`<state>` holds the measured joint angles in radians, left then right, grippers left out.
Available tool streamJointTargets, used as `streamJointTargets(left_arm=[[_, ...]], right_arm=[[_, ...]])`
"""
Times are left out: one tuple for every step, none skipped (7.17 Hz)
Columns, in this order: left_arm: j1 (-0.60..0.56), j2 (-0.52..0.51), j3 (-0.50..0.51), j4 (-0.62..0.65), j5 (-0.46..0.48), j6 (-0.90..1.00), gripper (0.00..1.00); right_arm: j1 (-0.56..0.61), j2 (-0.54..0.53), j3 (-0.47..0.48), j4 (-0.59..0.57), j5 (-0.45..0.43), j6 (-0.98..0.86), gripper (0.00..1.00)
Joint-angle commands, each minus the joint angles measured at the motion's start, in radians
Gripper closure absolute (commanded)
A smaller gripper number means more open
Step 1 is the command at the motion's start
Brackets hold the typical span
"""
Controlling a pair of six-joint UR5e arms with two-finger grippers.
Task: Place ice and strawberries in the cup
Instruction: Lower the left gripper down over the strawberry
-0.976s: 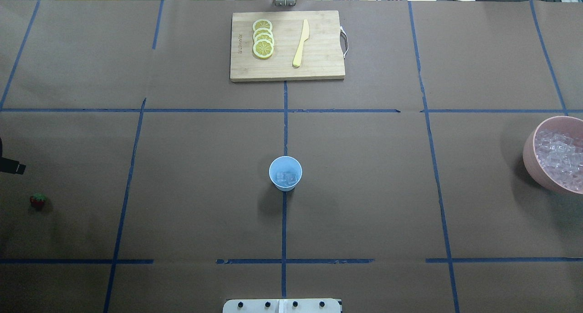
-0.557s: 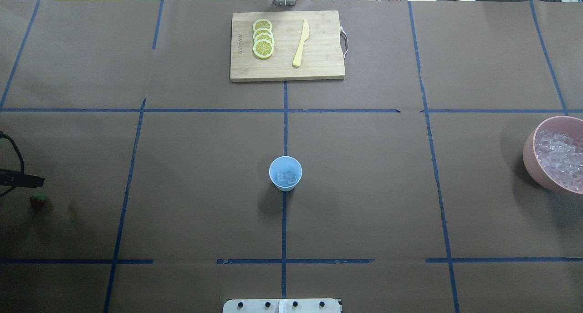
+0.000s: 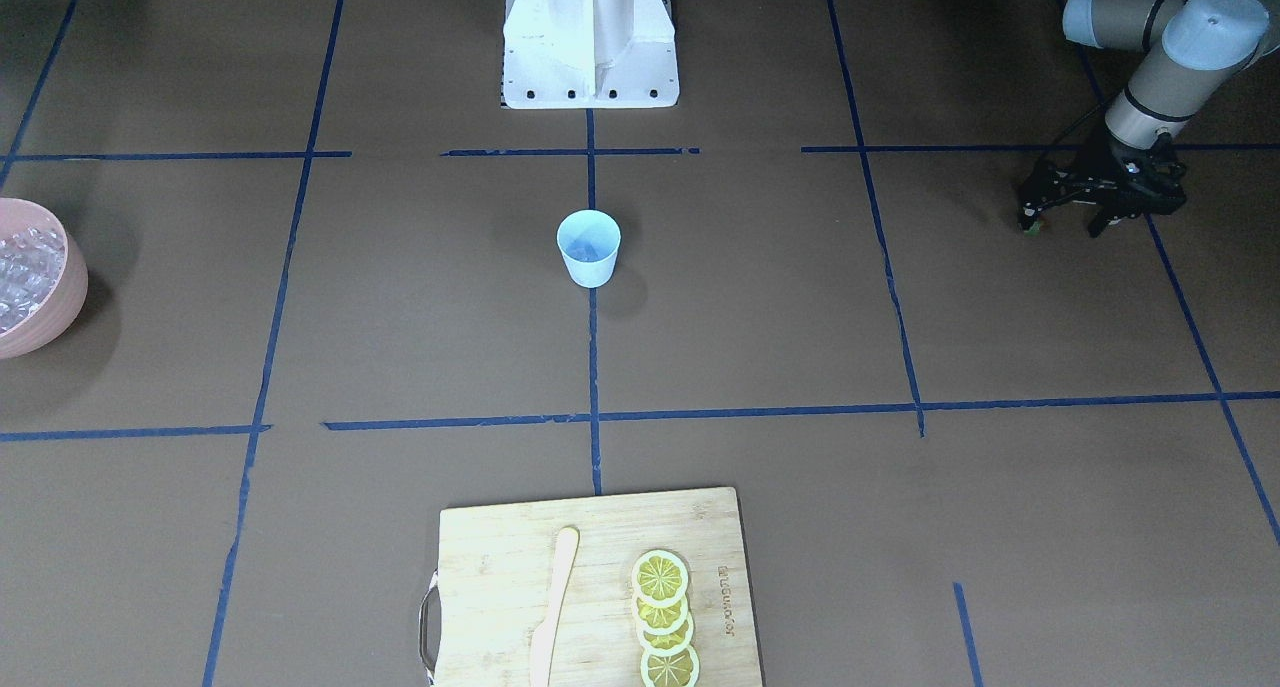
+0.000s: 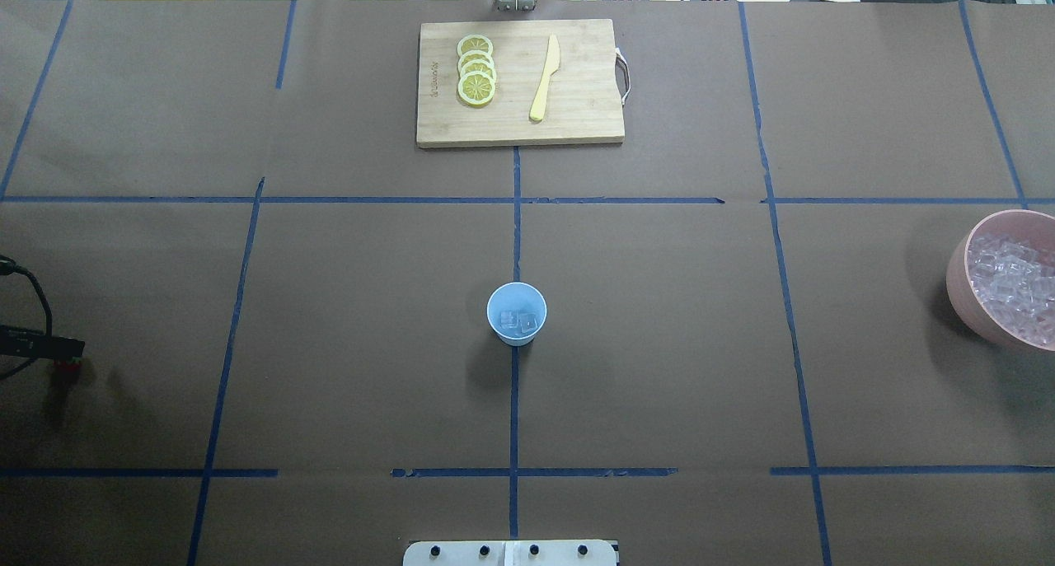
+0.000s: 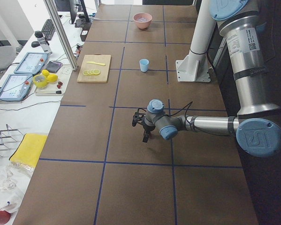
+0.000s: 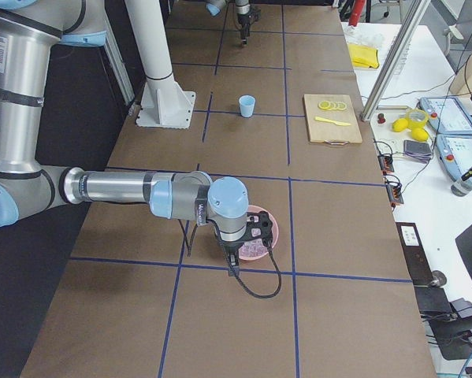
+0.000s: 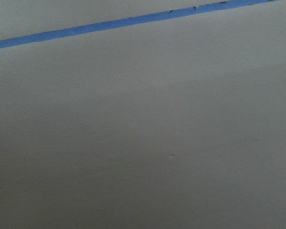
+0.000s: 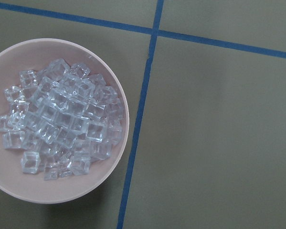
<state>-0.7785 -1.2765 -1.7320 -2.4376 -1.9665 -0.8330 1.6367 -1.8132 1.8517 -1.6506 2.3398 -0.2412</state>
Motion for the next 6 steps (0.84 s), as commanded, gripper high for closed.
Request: streamJointTargets(left_arm=[[0.036,0.0,0.0,-0.026,0.0,-0.041,0.0],[0.051,0.0,0.0,-0.03,0.0,-0.049,0.0],[0.054,-0.001,0.0,-0.031,0.0,-0.048,0.02],[0.059,-0.001,0.0,-0.031,0.0,-0.046,0.23],[0.059,-0.001,-0.001,-0.031,-0.002,-0.044,0.52],[0.059,0.0,-0.007,-0.031,0.0,-0.038,0.84]], right_arm=[[0.0,0.0,0.0,0.0,0.0,-0.001,0.01],[0.0,0.0,0.0,0.002,-0.002,-0.001,0.01],[0.0,0.0,0.0,0.002,-0.004,-0.001,0.01],[0.0,0.0,0.0,0.002,-0.008,-0.001,0.01],[0.0,0.0,-0.002,0.002,-0.008,-0.001,0.01],[0.0,0.0,0.0,0.002,-0.01,-0.001,0.01]])
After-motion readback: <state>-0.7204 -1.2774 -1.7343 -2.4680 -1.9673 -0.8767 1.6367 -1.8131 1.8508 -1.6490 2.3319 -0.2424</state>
